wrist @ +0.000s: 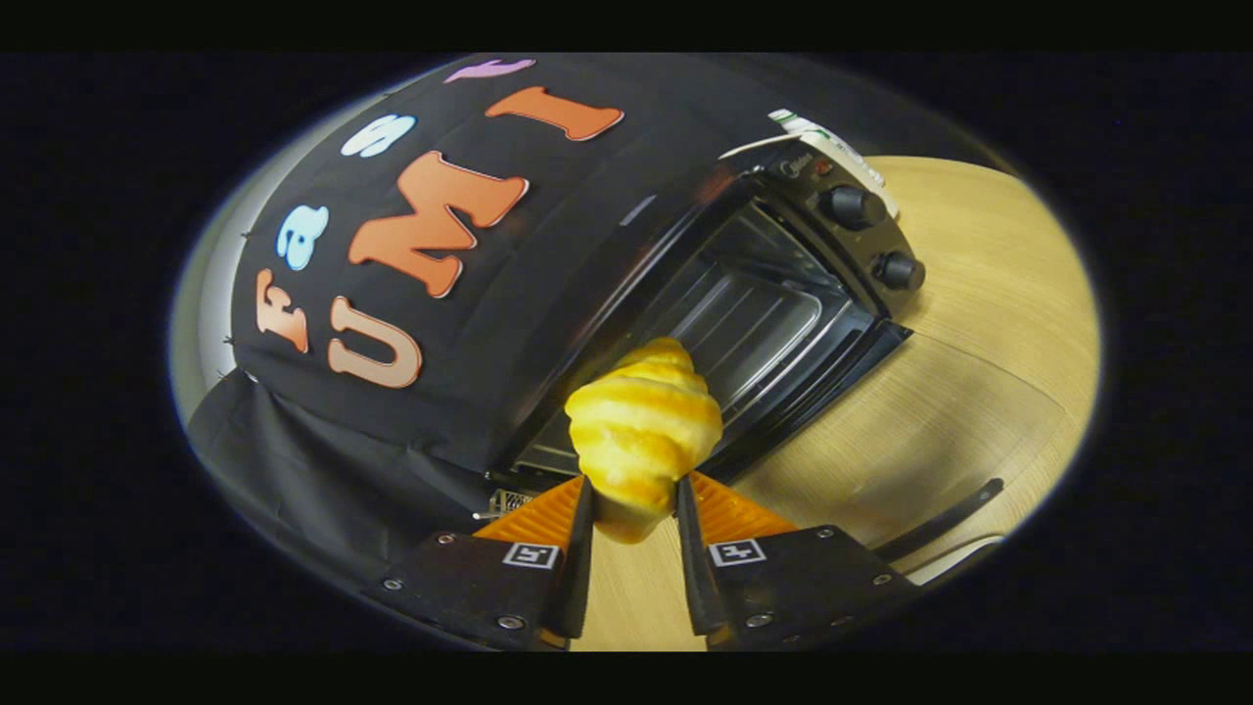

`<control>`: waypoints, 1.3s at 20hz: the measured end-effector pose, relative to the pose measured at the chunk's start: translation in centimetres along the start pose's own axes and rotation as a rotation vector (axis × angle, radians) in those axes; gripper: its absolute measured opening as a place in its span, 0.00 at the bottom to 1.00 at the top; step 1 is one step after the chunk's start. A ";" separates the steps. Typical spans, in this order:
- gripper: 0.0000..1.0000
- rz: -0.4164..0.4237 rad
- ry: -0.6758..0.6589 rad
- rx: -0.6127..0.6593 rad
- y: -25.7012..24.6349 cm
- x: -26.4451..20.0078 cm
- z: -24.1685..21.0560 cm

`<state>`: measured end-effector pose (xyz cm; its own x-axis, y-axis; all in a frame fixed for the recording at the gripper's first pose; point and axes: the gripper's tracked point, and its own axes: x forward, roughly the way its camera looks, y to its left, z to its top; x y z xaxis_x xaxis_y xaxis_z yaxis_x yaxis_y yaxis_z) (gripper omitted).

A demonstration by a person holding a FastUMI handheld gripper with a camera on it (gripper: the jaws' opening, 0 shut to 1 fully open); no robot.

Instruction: Open the toaster oven, put the food inside, and close the toaster oven door.

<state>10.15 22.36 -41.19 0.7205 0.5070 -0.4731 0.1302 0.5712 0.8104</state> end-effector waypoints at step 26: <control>0.87 0.030 -0.073 -0.026 1.2 2.8 1.2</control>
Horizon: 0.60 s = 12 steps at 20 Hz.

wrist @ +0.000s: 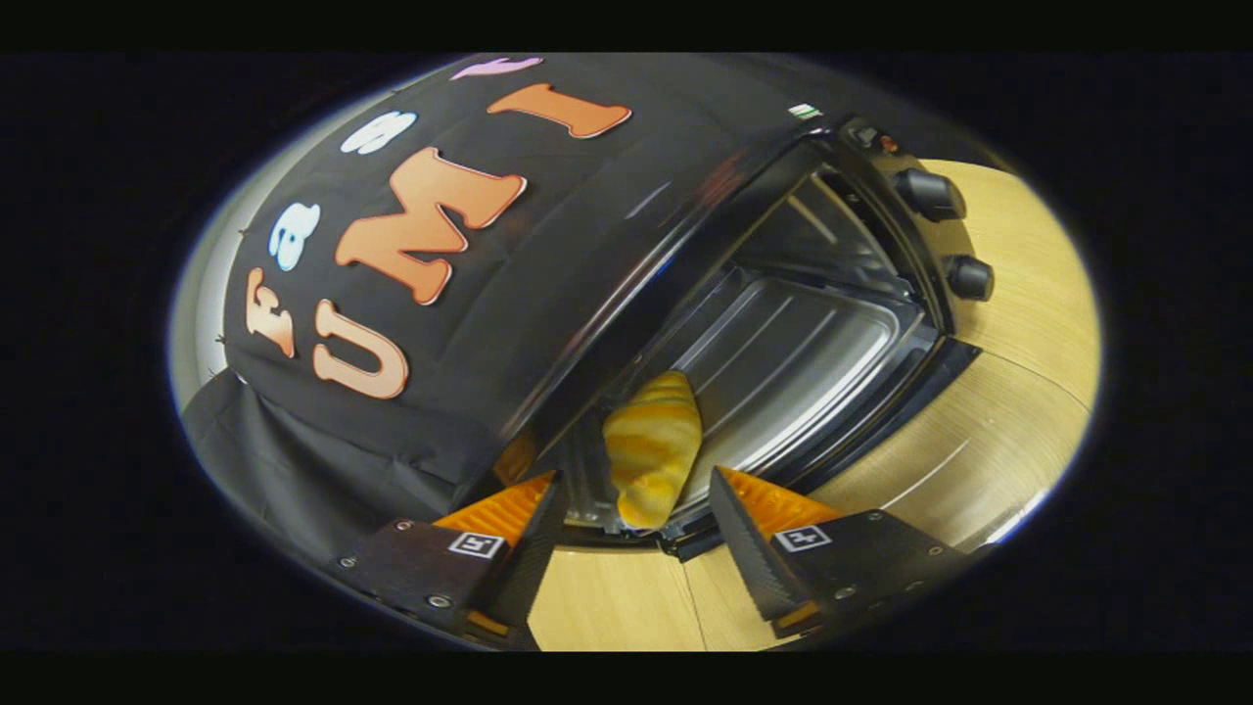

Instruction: Open the toaster oven, put the food inside, and close the toaster oven door.

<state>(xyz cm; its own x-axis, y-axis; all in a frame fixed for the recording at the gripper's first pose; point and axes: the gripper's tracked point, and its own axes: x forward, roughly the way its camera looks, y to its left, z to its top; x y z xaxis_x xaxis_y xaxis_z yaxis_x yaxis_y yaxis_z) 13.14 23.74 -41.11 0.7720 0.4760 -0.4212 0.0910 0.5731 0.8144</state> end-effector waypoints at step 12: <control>0.98 -0.071 -0.023 -0.329 -2.6 -12.8 -1.4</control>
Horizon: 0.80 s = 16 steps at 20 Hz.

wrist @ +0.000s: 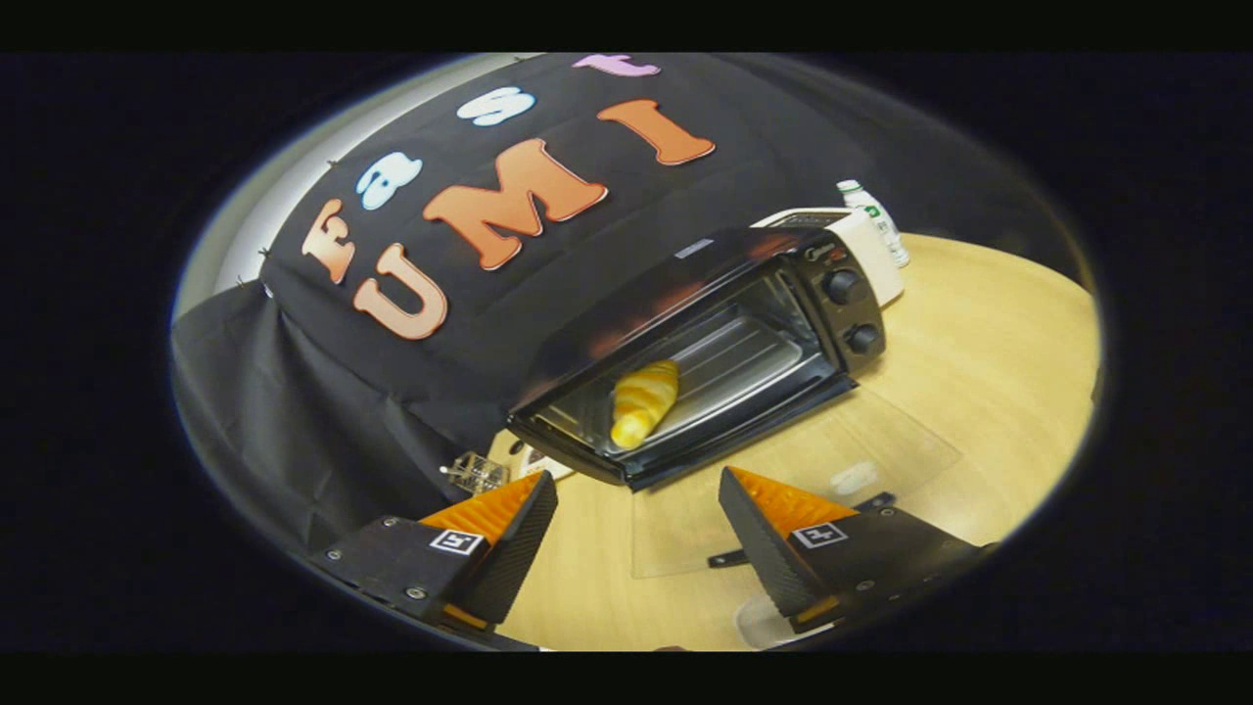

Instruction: Open the toaster oven, put the food inside, and close the toaster oven door.

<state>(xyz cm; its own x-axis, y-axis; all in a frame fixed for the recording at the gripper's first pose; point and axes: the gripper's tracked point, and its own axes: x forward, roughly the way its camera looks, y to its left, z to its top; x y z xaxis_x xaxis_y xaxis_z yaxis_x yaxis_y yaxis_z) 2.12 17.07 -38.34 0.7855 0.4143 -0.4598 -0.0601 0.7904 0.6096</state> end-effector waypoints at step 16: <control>0.99 -0.271 0.204 -0.465 -9.5 -2.8 -8.1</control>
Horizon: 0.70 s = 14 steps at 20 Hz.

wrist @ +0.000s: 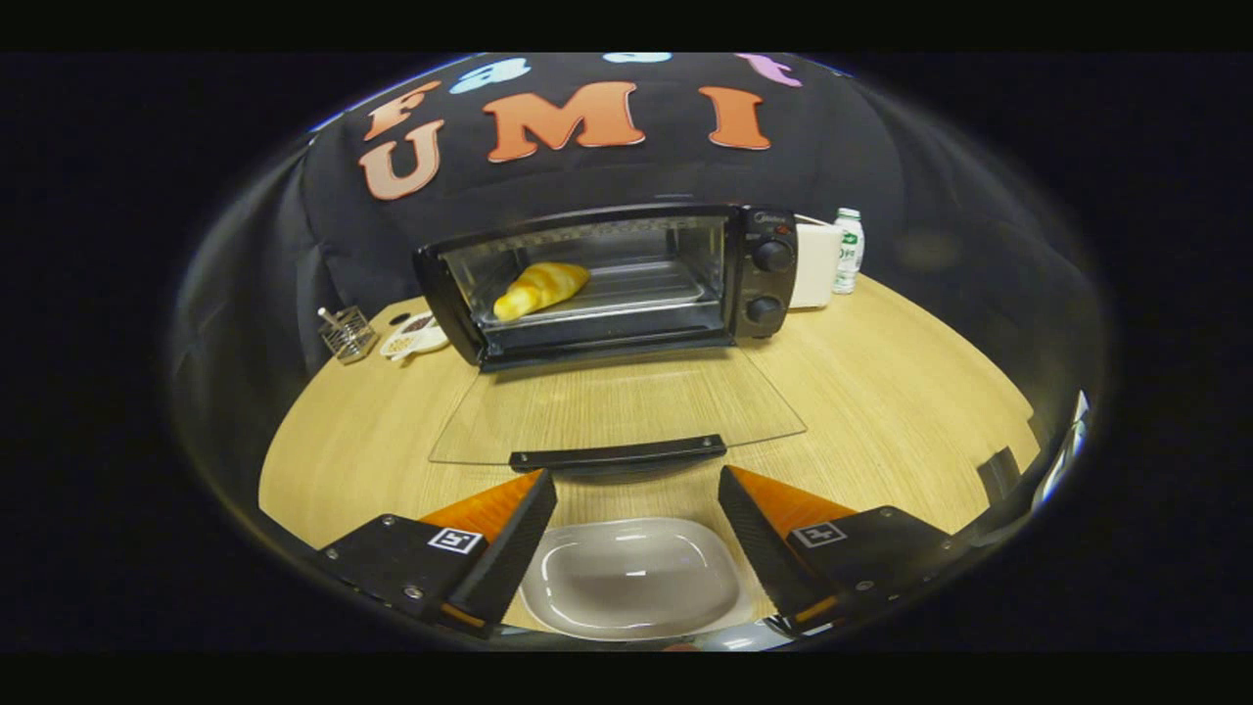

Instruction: Open the toaster oven, put the food inside, and close the toaster oven door.

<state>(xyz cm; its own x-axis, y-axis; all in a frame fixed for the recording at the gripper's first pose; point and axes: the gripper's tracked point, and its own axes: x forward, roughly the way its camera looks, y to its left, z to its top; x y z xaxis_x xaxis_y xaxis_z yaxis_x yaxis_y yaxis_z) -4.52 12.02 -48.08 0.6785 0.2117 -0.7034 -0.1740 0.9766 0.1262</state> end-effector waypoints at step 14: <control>1.00 -0.011 0.063 -0.060 1.3 3.3 -0.9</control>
<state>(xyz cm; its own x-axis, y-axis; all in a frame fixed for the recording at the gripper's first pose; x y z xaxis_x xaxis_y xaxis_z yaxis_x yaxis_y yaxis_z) -3.20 13.91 -50.87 0.6347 0.1961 -0.7474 -0.2101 0.9746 0.0772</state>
